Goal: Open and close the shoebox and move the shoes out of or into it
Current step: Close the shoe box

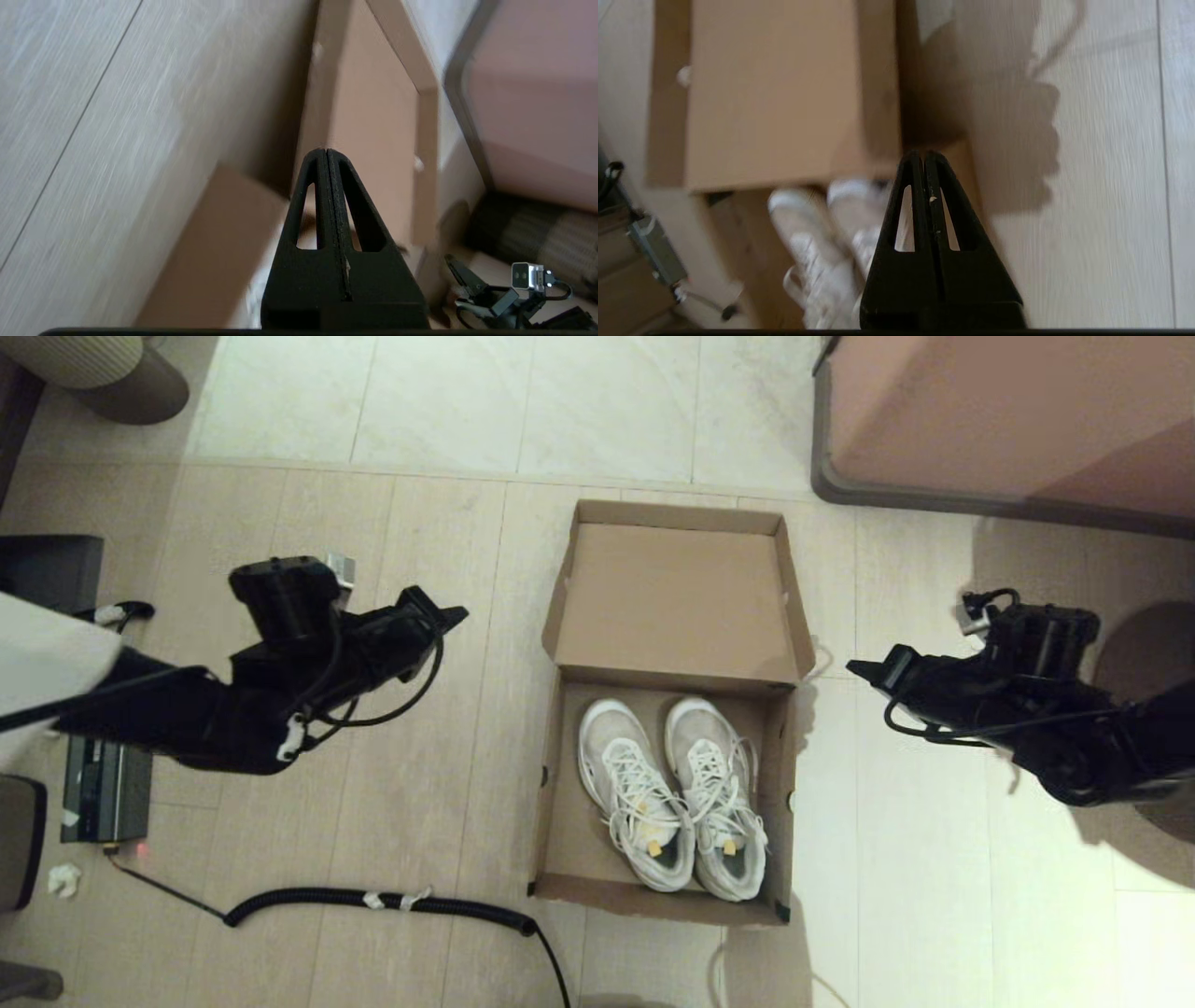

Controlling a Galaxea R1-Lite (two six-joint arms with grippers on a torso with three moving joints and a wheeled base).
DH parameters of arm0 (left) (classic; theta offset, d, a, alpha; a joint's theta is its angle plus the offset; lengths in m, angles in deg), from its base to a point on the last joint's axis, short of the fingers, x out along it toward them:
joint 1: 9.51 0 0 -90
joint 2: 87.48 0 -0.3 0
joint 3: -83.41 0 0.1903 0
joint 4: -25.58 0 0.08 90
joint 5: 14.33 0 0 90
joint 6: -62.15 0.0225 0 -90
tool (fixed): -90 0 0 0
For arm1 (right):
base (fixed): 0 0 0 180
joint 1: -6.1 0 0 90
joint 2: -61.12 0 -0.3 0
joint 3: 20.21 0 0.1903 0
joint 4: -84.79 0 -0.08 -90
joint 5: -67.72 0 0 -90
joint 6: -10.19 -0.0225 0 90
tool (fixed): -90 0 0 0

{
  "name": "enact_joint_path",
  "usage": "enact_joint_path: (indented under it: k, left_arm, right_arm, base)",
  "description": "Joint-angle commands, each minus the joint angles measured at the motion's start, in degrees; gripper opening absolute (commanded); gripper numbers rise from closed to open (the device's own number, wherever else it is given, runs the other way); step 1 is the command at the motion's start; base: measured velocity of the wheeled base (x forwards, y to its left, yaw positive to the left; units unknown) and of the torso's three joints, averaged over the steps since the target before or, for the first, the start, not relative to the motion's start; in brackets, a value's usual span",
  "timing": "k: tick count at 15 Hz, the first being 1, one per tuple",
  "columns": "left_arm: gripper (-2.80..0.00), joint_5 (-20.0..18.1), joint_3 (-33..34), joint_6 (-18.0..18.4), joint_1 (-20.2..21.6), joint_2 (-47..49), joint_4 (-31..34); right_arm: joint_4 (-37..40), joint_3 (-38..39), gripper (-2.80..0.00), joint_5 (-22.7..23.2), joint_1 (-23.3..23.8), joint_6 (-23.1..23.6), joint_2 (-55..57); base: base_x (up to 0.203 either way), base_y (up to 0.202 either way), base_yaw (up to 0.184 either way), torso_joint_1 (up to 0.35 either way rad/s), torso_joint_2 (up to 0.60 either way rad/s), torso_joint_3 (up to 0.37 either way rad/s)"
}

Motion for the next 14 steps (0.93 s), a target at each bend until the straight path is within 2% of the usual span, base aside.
enact_joint_path:
  k: [1, 5, 7, 10, 12, 14]
  left_arm:
    - [-2.8, 0.67, -4.93, -0.21, -1.46, 7.68, -0.48]
    - [-2.8, 1.29, -9.55, -0.37, -4.19, 12.69, -2.04]
    - [-2.8, 2.9, -9.61, -0.42, -5.76, 13.38, -4.04]
    - [-2.8, 3.2, -9.54, -0.41, -6.47, 13.29, -4.41]
    - [-2.8, 3.2, -9.58, -0.41, -6.47, 13.29, -4.41]
    - [-2.8, 3.2, -9.6, -0.41, -6.82, 13.37, -4.4]
  right_arm:
    - [-0.49, -7.9, -2.8, 0.29, 0.29, -0.03, 10.5]
    - [-0.6, -20.28, -2.8, 2.28, 1.04, -1.15, 19.99]
    - [-0.77, -25.0, -2.8, 4.82, 0.89, -5.15, 22.32]
    - [-0.69, -33.79, -2.8, 5.27, -0.17, -11.52, 26.26]
    - [-0.58, -38.62, -2.8, 5.21, -1.18, -13.25, 29.0]
    - [-0.54, -41.71, -2.8, 5.39, -1.6, -18.97, 30.1]
  base:
    - [0.0, 0.0, 0.0, 0.0, 0.0, 0.0]
    - [0.0, 0.0, 0.0, 0.0, 0.0, 0.0]
    - [0.0, 0.0, 0.0, 0.0, 0.0, 0.0]
    - [0.0, 0.0, 0.0, 0.0, 0.0, 0.0]
    - [0.0, 0.0, 0.0, 0.0, 0.0, 0.0]
    - [0.0, 0.0, 0.0, 0.0, 0.0, 0.0]
